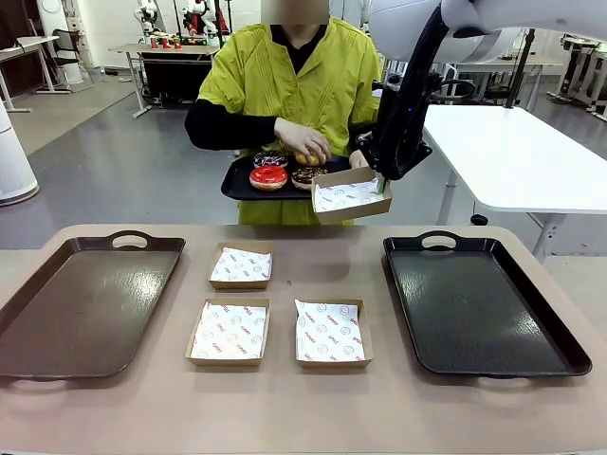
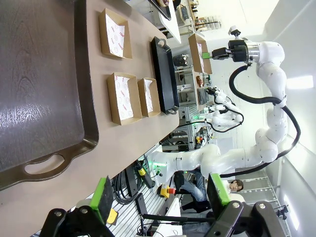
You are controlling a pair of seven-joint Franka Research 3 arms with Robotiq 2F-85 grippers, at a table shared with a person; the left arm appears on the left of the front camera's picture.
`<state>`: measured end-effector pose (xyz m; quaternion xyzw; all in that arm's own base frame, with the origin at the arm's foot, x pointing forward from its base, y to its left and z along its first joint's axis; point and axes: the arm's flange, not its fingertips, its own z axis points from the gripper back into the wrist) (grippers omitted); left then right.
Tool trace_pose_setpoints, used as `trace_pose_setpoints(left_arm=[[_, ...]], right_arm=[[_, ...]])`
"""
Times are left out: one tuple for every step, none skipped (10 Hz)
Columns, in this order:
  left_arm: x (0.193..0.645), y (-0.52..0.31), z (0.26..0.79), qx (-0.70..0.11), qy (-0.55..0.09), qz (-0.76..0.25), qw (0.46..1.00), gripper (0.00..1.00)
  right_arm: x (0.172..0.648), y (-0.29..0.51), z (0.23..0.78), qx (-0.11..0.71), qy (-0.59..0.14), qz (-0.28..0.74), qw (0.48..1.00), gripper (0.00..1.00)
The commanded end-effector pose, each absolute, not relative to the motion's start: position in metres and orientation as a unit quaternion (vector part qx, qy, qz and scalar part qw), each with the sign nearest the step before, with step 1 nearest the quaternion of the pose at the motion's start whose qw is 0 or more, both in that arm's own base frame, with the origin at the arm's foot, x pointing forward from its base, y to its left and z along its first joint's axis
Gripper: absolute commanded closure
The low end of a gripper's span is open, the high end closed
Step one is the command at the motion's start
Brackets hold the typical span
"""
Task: Individually package the donuts and arrange them on the tray.
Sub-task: Place the picked Paper togo box on the Handle tray while simultaneously picking up another Paper togo box from the table with the other hand.
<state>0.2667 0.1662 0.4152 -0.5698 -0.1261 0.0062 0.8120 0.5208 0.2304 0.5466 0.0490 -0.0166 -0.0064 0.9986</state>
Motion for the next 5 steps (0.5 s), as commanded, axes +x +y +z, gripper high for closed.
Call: trace_pose_setpoints(left_arm=[[0.266,0.1662,0.4166,-0.576,-0.132,0.008,0.806,0.0],[0.266,0.1662,0.4166,-0.576,-0.132,0.008,0.806,0.0],[0.266,0.1662,0.4166,-0.576,-0.132,0.008,0.806,0.0],[0.266,0.1662,0.4166,-0.576,-0.132,0.008,0.806,0.0],[0.266,0.1662,0.4166,-0.576,-0.132,0.008,0.806,0.0]], right_arm=[[0.5201,0.23,0.5488,0.048,-0.02,-0.011,0.999,1.0],[0.5201,0.23,0.5488,0.048,-0.02,-0.011,0.999,1.0],[0.5201,0.23,0.5488,0.048,-0.02,-0.011,0.999,1.0],[0.5201,0.23,0.5488,0.048,-0.02,-0.011,0.999,1.0],[0.5201,0.23,0.5488,0.048,-0.02,-0.011,0.999,1.0]])
